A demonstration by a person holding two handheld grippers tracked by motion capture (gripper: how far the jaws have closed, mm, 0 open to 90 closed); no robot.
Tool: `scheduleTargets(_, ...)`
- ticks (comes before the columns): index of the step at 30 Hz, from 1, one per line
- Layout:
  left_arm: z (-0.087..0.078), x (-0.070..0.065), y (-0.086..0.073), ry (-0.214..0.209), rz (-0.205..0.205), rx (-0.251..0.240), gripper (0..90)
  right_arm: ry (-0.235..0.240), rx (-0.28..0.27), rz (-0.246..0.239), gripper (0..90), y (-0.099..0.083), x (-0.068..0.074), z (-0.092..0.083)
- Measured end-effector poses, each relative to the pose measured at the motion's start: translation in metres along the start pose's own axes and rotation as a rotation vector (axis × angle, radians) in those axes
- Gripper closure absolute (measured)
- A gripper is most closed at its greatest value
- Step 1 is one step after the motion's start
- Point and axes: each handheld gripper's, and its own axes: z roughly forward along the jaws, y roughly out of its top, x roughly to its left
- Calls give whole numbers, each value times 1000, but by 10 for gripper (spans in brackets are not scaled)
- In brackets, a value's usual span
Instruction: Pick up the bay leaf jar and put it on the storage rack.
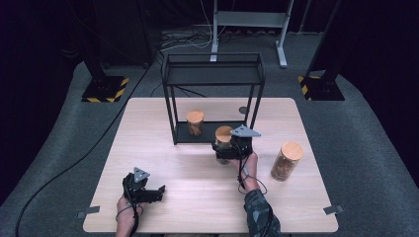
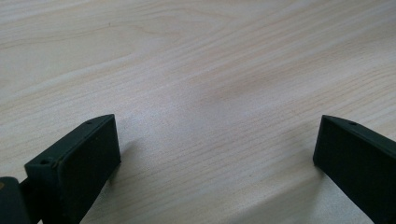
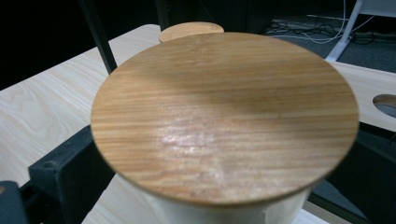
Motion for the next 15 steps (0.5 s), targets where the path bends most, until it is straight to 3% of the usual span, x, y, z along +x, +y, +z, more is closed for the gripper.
scheduleTargets(9,0,0,0,0,0,0,0,5,-2,-2,0,1,-1,3)
scheduleTargets(15,0,0,0,1,-1,0,0,21,-29,30,179,-2,-4,1)
